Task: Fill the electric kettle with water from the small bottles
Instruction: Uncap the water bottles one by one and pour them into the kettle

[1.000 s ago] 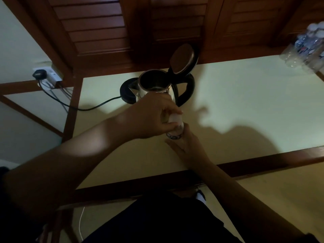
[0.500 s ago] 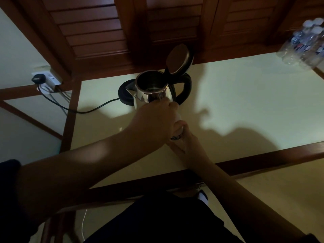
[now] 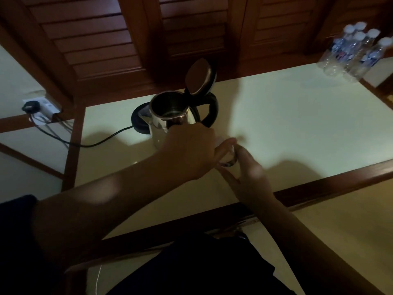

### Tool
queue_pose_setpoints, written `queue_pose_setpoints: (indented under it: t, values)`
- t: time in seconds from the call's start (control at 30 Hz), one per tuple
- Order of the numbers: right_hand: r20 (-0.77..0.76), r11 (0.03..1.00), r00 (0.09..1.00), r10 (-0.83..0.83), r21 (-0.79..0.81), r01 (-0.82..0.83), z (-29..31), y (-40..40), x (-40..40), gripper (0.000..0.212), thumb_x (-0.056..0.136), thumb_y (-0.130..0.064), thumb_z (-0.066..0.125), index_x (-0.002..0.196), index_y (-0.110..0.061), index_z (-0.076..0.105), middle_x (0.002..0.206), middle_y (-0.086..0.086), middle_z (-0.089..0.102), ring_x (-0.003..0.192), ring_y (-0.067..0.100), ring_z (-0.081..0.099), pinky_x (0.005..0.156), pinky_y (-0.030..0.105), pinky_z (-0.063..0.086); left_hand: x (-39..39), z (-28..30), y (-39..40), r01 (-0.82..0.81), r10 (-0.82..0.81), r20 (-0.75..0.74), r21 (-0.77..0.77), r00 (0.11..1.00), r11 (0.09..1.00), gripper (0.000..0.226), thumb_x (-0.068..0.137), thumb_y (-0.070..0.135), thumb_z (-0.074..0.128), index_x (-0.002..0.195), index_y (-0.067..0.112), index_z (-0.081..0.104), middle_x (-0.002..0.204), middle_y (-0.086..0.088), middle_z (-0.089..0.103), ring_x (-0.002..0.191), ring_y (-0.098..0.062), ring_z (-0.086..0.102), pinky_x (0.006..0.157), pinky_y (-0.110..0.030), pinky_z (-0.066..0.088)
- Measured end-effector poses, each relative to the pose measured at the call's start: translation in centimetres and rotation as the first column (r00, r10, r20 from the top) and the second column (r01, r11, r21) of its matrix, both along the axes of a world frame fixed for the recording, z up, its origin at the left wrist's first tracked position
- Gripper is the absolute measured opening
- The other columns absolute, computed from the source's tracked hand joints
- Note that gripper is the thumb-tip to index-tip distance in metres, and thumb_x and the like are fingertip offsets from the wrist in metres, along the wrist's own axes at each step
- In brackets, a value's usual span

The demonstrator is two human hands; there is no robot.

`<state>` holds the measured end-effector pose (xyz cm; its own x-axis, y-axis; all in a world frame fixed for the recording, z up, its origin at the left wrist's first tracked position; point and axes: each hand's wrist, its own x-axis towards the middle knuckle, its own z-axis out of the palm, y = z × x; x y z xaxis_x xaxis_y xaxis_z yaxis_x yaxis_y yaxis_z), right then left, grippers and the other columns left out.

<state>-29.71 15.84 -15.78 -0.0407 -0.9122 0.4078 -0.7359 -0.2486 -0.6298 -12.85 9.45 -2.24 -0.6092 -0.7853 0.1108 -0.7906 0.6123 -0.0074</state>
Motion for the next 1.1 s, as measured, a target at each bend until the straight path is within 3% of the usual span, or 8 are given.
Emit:
queue_pose_setpoints:
  t: [0.07,0.17,0.3,0.53,0.67,0.83,1.0,1.1]
  values:
    - [-0.113,0.996,0.992,-0.064,-0.062,0.057,1.1,0.6,-2.1,0.054,0.094,-0.026,0.078,0.139,-0.005,0.057,0.128,0.011,0.064,0.110,0.026,0.064,0.085,0.033,0.056,-1.9,-0.1,0.1,-0.017,0.017,-0.002,0.000,1.000,1.000,0.061,0.105,0.063,0.022,0.090,0.019,0.062,0.074,0.000,0.052,0.066,-0.020,0.054,0.061,-0.033,0.040]
    - [-0.079,0.994,0.991,-0.111,0.002,0.111,3.6,1.3,-5.5,0.050,0.091,-0.027,0.079,0.136,-0.014,0.060,0.128,0.004,0.060,0.107,0.020,0.062,0.083,0.030,0.054,-4.6,0.2,-0.2,0.067,-0.060,-0.082,0.076,0.995,0.995,0.048,0.107,0.059,0.023,0.091,0.023,0.049,0.080,0.003,0.049,0.066,-0.017,0.048,0.062,-0.034,0.034]
    - [0.030,0.981,0.998,0.061,0.185,-0.066,5.7,1.3,-12.0,0.049,0.089,-0.033,0.082,0.133,-0.025,0.063,0.117,-0.006,0.062,0.105,0.009,0.060,0.089,0.029,0.050,-8.8,0.9,-1.5,0.295,-0.290,-0.056,0.156,0.955,0.943,0.033,0.107,0.053,0.030,0.108,0.023,0.042,0.100,0.006,0.039,0.070,-0.012,0.040,0.057,-0.032,0.025]
    - [0.184,0.877,0.969,0.163,0.424,-0.228,4.7,0.1,-24.8,0.056,0.080,-0.054,0.077,0.128,-0.031,0.062,0.123,-0.014,0.063,0.115,0.003,0.062,0.099,0.032,0.057,-19.0,0.2,-5.9,0.647,-0.643,-0.070,0.063,0.762,0.760,0.038,0.102,0.053,0.049,0.126,0.024,0.054,0.119,0.006,0.057,0.097,-0.013,0.054,0.079,-0.034,0.044]
    - [0.243,0.940,0.969,-0.052,0.340,-0.035,2.9,-0.7,-31.0,0.070,0.081,-0.061,0.070,0.139,-0.024,0.057,0.133,-0.016,0.062,0.118,-0.001,0.060,0.103,0.024,0.051,-26.1,-2.1,-7.9,0.485,-0.416,-0.293,0.230,0.861,0.844,0.048,0.097,0.049,0.063,0.139,0.031,0.050,0.131,0.010,0.055,0.113,-0.008,0.054,0.091,-0.030,0.050]
    - [0.338,0.950,0.893,-0.295,0.206,0.236,0.8,-2.9,-38.2,0.062,0.085,-0.031,0.084,0.136,-0.017,0.050,0.131,-0.016,0.059,0.115,-0.009,0.060,0.093,0.013,0.054,-34.1,-9.2,-10.9,0.202,-0.147,-0.181,0.343,0.972,0.917,0.069,0.095,0.050,0.065,0.156,0.030,0.039,0.157,0.001,0.043,0.141,-0.022,0.044,0.112,-0.042,0.043]
    - [0.395,0.943,0.857,-0.331,0.166,0.288,0.8,-6.3,-43.5,0.057,0.086,-0.029,0.084,0.133,-0.021,0.054,0.132,-0.007,0.062,0.116,-0.004,0.061,0.088,0.015,0.056,-39.8,-13.9,-13.6,0.065,-0.062,-0.018,0.353,0.998,0.934,0.086,0.093,0.079,0.031,0.165,0.035,0.012,0.173,-0.002,0.011,0.159,-0.031,0.013,0.124,-0.055,0.016]
    - [0.393,0.947,0.862,-0.321,0.144,0.287,0.7,-8.1,-45.6,0.056,0.086,-0.027,0.084,0.133,-0.021,0.054,0.131,-0.009,0.061,0.116,-0.006,0.060,0.089,0.014,0.055,-42.0,-14.4,-13.8,0.013,-0.030,0.038,0.380,0.999,0.925,0.097,0.081,0.086,0.006,0.164,0.036,0.016,0.174,0.000,0.010,0.159,-0.029,0.009,0.126,-0.055,0.010]
